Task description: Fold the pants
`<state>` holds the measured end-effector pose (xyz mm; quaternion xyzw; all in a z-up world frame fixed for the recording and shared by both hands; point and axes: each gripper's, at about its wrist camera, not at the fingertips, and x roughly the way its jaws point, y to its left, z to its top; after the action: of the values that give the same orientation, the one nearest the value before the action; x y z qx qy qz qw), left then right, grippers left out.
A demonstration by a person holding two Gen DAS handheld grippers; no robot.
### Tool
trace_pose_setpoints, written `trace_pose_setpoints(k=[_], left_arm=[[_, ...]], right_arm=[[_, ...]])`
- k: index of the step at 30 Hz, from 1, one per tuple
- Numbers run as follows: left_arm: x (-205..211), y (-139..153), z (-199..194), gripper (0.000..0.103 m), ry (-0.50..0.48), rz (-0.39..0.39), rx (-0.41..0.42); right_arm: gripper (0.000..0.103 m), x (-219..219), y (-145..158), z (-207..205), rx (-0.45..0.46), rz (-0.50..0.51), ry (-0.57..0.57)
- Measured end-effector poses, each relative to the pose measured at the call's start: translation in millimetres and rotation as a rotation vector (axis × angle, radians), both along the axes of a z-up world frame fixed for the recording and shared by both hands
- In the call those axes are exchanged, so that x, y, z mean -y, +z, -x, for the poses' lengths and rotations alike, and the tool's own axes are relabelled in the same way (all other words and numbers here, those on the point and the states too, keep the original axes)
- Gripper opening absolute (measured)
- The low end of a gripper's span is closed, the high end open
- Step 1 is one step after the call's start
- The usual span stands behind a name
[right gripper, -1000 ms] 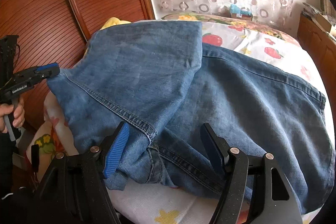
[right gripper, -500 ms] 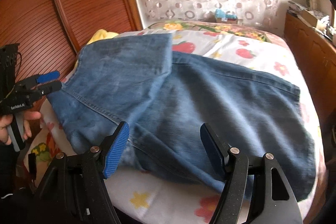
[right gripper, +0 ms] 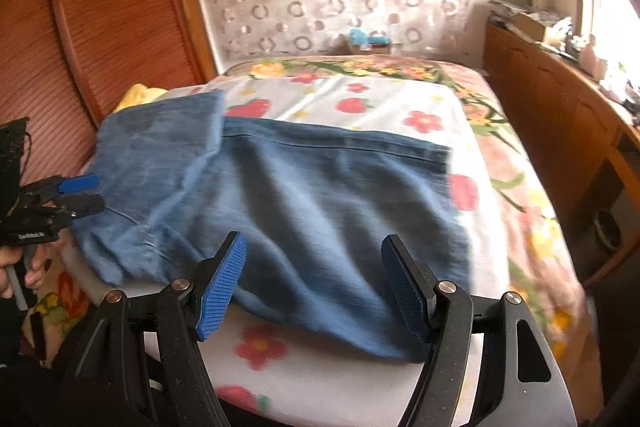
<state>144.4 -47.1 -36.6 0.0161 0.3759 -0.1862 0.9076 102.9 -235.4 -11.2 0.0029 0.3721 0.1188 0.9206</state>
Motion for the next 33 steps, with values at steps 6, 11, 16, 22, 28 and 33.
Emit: trace_pose_setpoints(k=[6, 11, 16, 22, 28, 33], left_arm=[[10, -8, -1, 0.072, -0.009, 0.011, -0.006], [15, -15, -2, 0.072, -0.025, 0.021, -0.022], [20, -20, -3, 0.072, -0.031, 0.017, -0.032], [22, -24, -3, 0.072, -0.031, 0.007, -0.031], [22, -26, -2, 0.072, -0.026, 0.001, -0.025], [24, -25, 0, 0.072, -0.019, -0.007, -0.021]], right_arm=[[0.072, 29, -4, 7, -0.001, 0.039, -0.066], [0.072, 50, -13, 8, -0.023, 0.038, -0.111], [0.061, 62, -27, 7, -0.065, 0.036, -0.142], [0.046, 64, -42, 5, -0.112, 0.036, -0.148], [0.028, 62, -47, 4, -0.124, 0.043, -0.135], [0.013, 61, -45, 3, -0.124, 0.034, -0.114]])
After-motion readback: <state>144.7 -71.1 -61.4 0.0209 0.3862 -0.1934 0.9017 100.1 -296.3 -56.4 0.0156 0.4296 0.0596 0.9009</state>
